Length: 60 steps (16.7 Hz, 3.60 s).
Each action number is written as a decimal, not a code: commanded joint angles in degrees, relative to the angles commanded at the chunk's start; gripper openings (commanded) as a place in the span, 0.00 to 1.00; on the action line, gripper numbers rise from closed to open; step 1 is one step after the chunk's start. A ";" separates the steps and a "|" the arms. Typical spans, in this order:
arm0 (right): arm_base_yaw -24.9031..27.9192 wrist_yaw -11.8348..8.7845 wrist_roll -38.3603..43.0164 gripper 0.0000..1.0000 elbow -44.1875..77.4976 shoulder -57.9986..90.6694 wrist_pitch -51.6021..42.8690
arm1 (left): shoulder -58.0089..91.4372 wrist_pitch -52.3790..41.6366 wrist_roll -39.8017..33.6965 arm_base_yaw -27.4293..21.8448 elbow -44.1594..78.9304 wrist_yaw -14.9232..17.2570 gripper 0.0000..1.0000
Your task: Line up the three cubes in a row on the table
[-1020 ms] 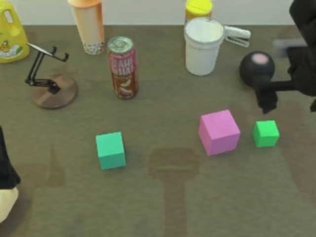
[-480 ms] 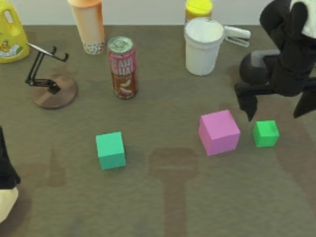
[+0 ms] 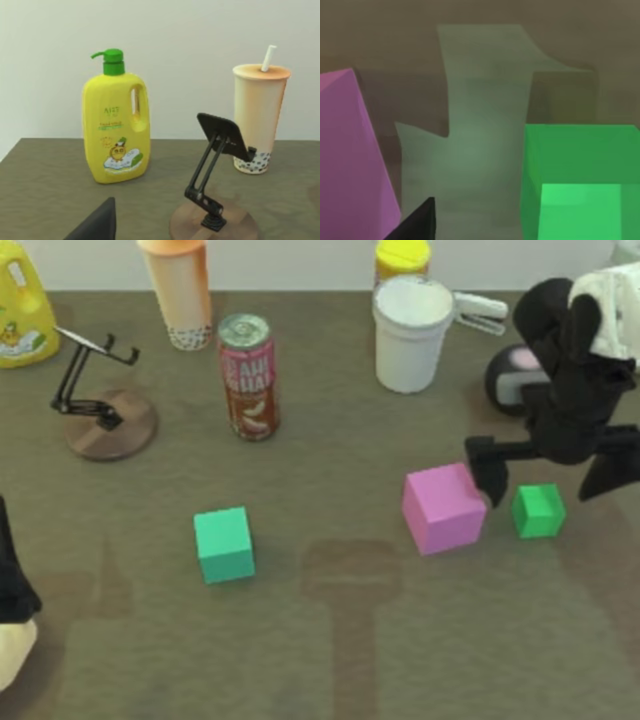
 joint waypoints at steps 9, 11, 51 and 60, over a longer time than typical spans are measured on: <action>0.14 0.04 0.18 0.92 -4.39 3.89 8.07 | 0.00 0.00 0.00 0.00 0.00 0.00 1.00; 0.14 0.04 0.18 0.77 -4.39 3.89 8.07 | 0.00 0.00 0.00 0.00 0.00 0.00 1.00; 11.97 0.92 15.20 0.00 2.77 -6.24 -8.25 | 0.00 0.00 0.00 0.00 0.00 0.00 1.00; 19.00 1.11 24.03 0.00 1.84 -8.43 -8.94 | 0.00 0.00 0.00 0.00 0.00 0.00 1.00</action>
